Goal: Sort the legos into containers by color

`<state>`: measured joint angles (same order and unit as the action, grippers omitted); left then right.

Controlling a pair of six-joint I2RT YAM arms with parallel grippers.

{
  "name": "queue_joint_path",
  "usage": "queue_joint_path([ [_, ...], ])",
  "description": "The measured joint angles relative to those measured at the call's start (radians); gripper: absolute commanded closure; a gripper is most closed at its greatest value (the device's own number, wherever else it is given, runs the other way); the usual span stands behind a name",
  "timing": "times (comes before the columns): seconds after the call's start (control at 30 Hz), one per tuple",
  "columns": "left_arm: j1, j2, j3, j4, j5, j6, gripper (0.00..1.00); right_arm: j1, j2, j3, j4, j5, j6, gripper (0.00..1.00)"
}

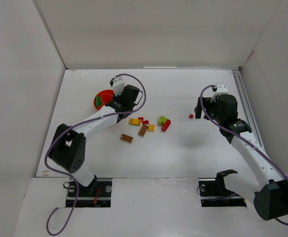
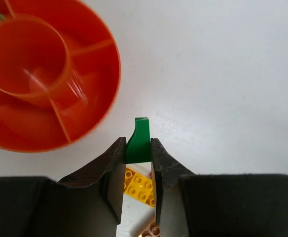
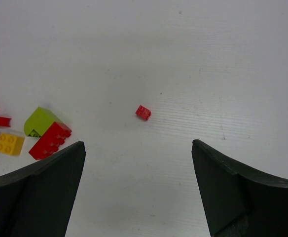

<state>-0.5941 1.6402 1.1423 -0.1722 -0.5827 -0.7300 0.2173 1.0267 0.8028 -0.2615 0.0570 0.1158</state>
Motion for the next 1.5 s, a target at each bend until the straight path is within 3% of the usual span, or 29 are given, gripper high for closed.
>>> queue_joint_path([
  [0.23,0.177,-0.236,-0.011,0.056,0.014,0.050,0.94,0.000,0.002,0.000,0.001,0.000,-0.005,0.07],
  [0.5,0.404,-0.230,-0.074,0.078,0.089,0.093,0.91,0.000,0.096,0.035,0.009,0.001,-0.012,0.07],
  [1.0,0.452,-0.064,-0.073,0.094,0.216,0.146,0.90,0.000,0.172,0.090,0.016,0.026,-0.023,0.07],
  [1.07,0.452,-0.064,-0.073,0.101,0.223,0.147,0.88,0.000,0.179,0.093,0.016,0.026,-0.026,0.07],
  [1.27,0.452,-0.064,-0.073,0.102,0.240,0.150,0.62,0.000,0.188,0.100,0.016,0.030,-0.031,0.06],
  [1.5,0.452,-0.071,-0.077,0.114,0.254,0.149,0.58,0.000,0.188,0.100,0.016,0.029,-0.033,0.06],
])
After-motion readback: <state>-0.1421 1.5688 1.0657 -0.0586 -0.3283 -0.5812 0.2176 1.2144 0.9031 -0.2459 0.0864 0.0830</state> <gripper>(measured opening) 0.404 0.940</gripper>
